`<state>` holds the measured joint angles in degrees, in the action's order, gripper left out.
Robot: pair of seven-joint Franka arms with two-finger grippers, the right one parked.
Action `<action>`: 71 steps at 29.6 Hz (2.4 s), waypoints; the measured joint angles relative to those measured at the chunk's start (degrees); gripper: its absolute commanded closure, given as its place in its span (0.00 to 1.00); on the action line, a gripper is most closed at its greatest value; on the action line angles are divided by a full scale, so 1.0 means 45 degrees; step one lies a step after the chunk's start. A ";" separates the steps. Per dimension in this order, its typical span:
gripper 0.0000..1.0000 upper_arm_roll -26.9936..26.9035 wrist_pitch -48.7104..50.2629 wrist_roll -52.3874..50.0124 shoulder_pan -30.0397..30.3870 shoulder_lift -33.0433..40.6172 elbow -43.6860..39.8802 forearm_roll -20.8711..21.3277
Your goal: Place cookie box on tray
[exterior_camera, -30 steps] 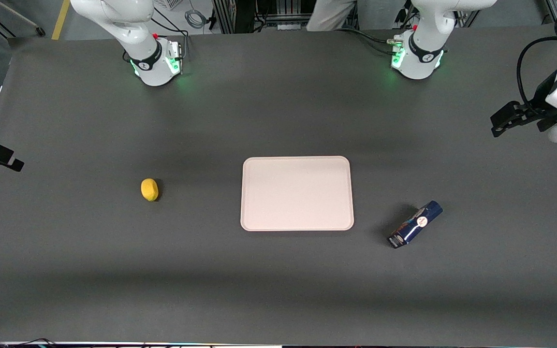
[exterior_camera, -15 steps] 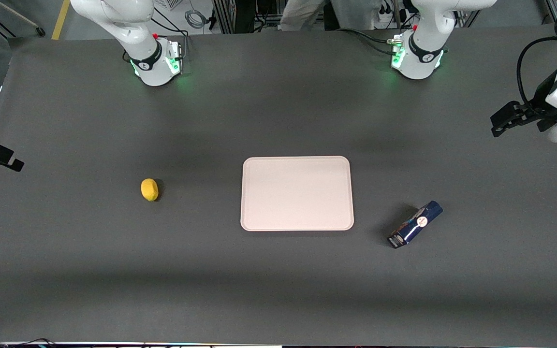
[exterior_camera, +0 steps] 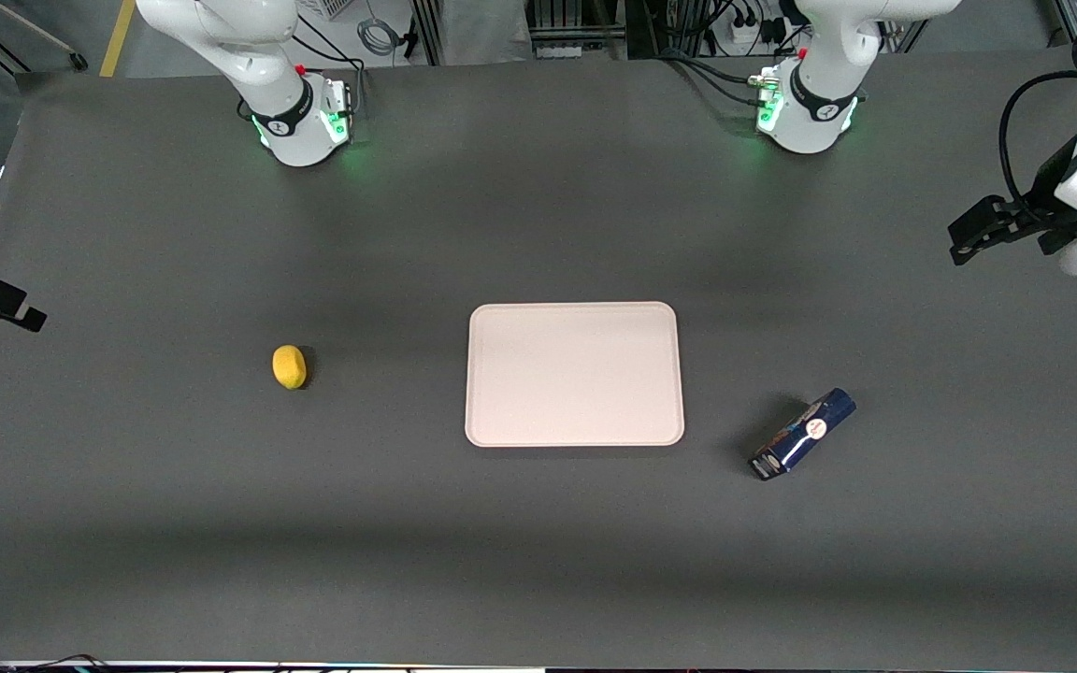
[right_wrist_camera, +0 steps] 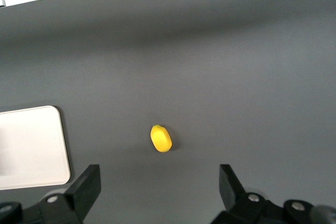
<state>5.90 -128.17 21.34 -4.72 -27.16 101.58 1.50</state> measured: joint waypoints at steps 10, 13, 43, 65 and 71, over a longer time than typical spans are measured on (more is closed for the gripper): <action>0.00 0.0044 -0.1578 -0.0054 -0.0096 -0.0899 0.0179 0.0643; 0.00 0.0045 -0.1779 -0.0054 -0.0102 -0.1106 0.0179 0.0731; 1.00 0.0051 -0.1725 -0.0057 -0.0107 -0.1266 -0.0104 0.0929; 0.98 0.0446 0.6226 -0.0304 -0.0105 0.1375 -0.4426 0.0835; 0.99 0.0695 0.8245 -0.0448 -0.0111 0.1740 -0.6093 0.0778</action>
<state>9.03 -91.07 19.32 -5.22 -19.33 74.17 5.00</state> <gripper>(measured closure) 0.811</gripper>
